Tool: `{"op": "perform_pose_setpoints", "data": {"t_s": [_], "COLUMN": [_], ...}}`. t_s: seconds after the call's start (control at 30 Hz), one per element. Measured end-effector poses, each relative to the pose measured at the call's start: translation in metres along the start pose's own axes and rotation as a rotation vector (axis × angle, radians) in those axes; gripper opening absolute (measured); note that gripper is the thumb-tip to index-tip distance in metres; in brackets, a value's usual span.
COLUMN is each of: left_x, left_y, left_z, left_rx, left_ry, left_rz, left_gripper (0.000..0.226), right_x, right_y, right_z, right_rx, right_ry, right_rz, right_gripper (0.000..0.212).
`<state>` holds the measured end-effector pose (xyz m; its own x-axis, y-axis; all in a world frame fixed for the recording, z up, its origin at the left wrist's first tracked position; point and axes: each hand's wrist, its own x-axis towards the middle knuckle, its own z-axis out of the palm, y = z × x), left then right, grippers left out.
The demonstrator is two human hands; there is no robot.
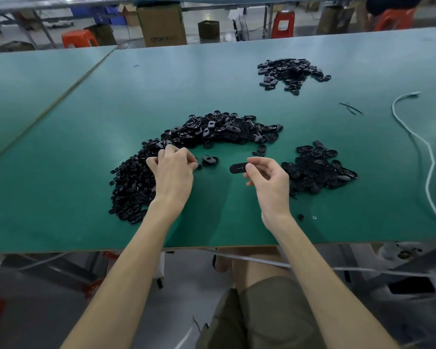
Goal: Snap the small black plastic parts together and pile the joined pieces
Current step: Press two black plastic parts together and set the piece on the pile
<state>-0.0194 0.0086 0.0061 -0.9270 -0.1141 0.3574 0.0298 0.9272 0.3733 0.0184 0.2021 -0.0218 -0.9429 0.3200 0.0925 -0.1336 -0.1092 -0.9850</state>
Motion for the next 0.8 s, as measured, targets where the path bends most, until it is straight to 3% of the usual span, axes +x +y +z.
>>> {"op": "perform_pose_setpoints", "data": {"t_s": [0.07, 0.17, 0.3, 0.4, 0.8], "left_x": [-0.001, -0.003, -0.013, -0.019, -0.026], "left_y": [0.010, 0.029, 0.048, 0.054, 0.054], "left_z": [0.000, 0.001, 0.015, 0.026, 0.034], "left_rx": [-0.207, -0.703, -1.000, -1.205, -1.199], "left_ry": [-0.003, -0.158, -0.141, -0.198, -0.153], "left_rz": [0.013, -0.030, -0.041, -0.170, -0.174], "left_gripper": [0.004, 0.009, 0.002, 0.009, 0.020], "right_x": [0.000, 0.000, 0.000, 0.000, 0.000], "right_y": [0.000, 0.000, 0.000, 0.000, 0.001], "right_z": [0.000, 0.000, 0.000, 0.000, 0.000], "right_rx": [-0.001, 0.011, 0.023, 0.026, 0.048], "right_ry": [0.005, 0.016, 0.017, 0.024, 0.038], "right_rz": [0.000, -0.002, 0.005, 0.004, -0.004], "right_gripper": [0.011, 0.010, 0.008, 0.010, 0.013]}}
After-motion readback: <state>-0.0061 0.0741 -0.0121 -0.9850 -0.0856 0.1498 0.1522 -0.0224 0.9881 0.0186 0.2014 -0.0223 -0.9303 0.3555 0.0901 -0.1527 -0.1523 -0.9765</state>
